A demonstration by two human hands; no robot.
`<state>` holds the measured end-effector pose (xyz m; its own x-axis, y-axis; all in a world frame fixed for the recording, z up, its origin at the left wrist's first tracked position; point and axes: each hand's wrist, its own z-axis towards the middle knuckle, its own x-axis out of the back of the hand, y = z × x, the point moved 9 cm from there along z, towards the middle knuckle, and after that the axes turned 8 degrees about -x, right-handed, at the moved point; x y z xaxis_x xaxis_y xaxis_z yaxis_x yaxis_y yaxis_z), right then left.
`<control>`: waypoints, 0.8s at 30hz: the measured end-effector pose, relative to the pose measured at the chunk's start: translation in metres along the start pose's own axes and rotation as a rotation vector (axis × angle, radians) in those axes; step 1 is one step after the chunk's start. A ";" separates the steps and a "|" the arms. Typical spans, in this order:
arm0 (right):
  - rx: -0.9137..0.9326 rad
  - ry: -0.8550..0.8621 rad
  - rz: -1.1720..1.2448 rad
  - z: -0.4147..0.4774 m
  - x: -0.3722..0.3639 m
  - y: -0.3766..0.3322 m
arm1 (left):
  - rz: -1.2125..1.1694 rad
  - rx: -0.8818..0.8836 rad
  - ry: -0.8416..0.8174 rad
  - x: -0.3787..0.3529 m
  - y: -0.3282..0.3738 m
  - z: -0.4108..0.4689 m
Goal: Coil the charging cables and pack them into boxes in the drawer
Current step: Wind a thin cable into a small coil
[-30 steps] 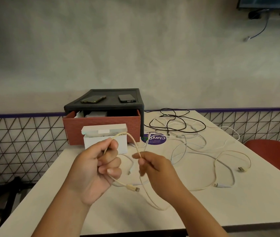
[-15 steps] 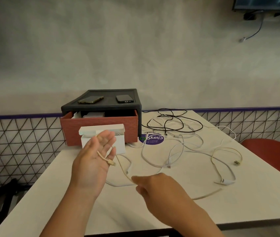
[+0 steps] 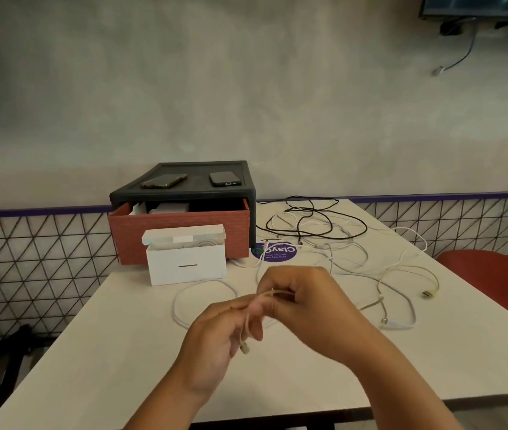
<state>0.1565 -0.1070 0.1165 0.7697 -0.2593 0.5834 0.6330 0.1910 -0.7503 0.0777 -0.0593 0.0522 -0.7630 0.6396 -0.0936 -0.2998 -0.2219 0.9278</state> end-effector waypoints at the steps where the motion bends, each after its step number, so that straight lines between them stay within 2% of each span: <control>1: -0.009 0.027 0.067 0.002 0.004 0.002 | -0.076 0.004 0.019 -0.001 0.003 -0.001; 5: -0.042 0.038 0.212 0.008 0.005 0.010 | -0.280 0.029 0.065 -0.005 0.007 -0.003; 10: -0.040 0.003 0.125 0.013 -0.006 0.019 | -0.375 0.097 0.159 -0.002 0.007 -0.005; 12: -0.068 -0.047 0.195 0.011 -0.008 0.020 | -0.354 0.109 0.151 -0.003 0.006 -0.004; 16: -0.165 -0.173 0.387 0.006 -0.017 0.026 | -0.475 0.112 0.170 -0.001 0.005 -0.003; 21: -0.255 -0.201 0.511 0.005 -0.026 0.037 | -0.507 0.077 0.050 -0.006 0.009 -0.004; 24: -0.302 -0.285 0.691 0.002 -0.031 0.040 | -0.662 0.081 -0.157 -0.015 0.008 -0.003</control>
<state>0.1582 -0.0893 0.0689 0.9964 0.0830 -0.0167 -0.0121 -0.0553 -0.9984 0.0849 -0.0731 0.0600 -0.3397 0.7219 -0.6028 -0.6263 0.3045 0.7176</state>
